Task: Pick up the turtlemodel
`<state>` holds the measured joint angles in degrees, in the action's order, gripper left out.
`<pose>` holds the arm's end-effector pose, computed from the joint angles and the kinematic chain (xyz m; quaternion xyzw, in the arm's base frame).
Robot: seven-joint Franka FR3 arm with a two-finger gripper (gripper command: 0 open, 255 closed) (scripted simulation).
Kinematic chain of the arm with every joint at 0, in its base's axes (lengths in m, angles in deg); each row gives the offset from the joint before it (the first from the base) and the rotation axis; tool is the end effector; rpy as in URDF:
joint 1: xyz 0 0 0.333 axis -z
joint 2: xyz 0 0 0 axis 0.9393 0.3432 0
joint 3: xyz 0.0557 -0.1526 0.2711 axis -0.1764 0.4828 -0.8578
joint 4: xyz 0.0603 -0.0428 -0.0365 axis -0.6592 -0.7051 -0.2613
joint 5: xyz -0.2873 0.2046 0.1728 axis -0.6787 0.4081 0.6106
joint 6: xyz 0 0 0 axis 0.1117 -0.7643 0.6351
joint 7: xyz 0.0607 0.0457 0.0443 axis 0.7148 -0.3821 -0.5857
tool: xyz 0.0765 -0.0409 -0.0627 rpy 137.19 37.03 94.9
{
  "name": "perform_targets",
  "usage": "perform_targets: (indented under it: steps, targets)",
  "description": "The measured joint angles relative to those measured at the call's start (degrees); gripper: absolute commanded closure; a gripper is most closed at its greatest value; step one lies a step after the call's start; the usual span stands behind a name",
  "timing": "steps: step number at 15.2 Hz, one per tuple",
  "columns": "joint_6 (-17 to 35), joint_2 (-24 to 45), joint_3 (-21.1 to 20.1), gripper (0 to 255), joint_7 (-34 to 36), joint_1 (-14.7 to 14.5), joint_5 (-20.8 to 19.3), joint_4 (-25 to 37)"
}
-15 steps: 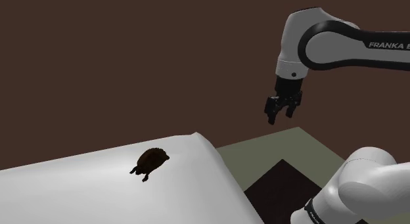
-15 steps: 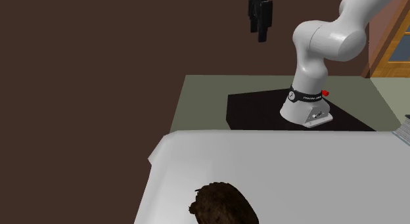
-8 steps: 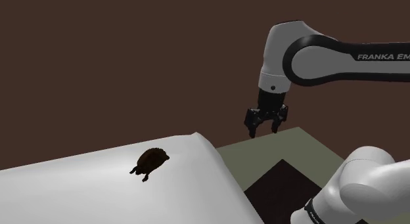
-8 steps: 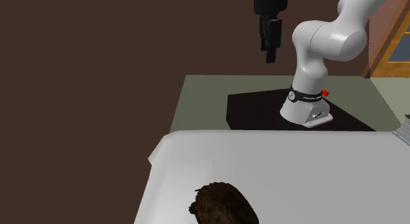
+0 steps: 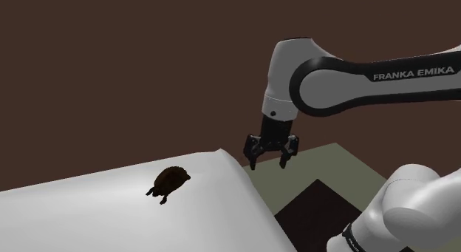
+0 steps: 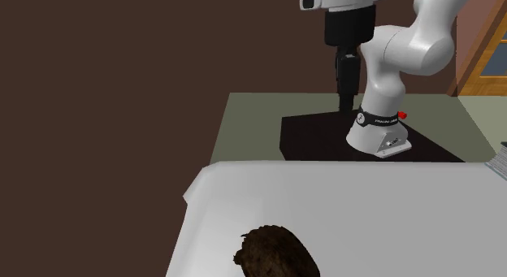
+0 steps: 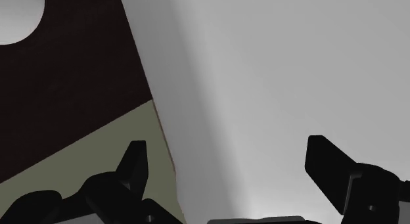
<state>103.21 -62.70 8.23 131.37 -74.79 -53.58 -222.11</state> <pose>0.3198 0.1964 0.4438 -0.9664 0.2427 0.0839 0.0094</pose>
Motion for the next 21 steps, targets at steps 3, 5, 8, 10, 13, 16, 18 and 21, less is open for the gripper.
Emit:
perform_targets:
  steps: [3,5,8,10,13,16,18,21]
  targets:
    - [4.5,5.0,-3.5,0,5.6,0.2,2.0,2.1]
    - [7.5,8.7,-6.1,0,9.8,0.3,2.9,4.1]
    - [11.7,13.9,-9.3,0,15.8,0.6,3.3,6.8]
    - [14.8,17.9,-11.3,0,19.7,1.2,2.7,8.9]
    - [19.1,25.2,-14.2,0,26.8,1.7,0.0,13.4]
    - [22.7,32.4,-15.8,0,34.2,1.5,-4.1,18.2]
    - [24.5,37.3,-16.1,0,39.4,0.7,-7.5,21.8]
    - [26.1,43.7,-15.4,0,46.4,-1.4,-12.1,27.5]
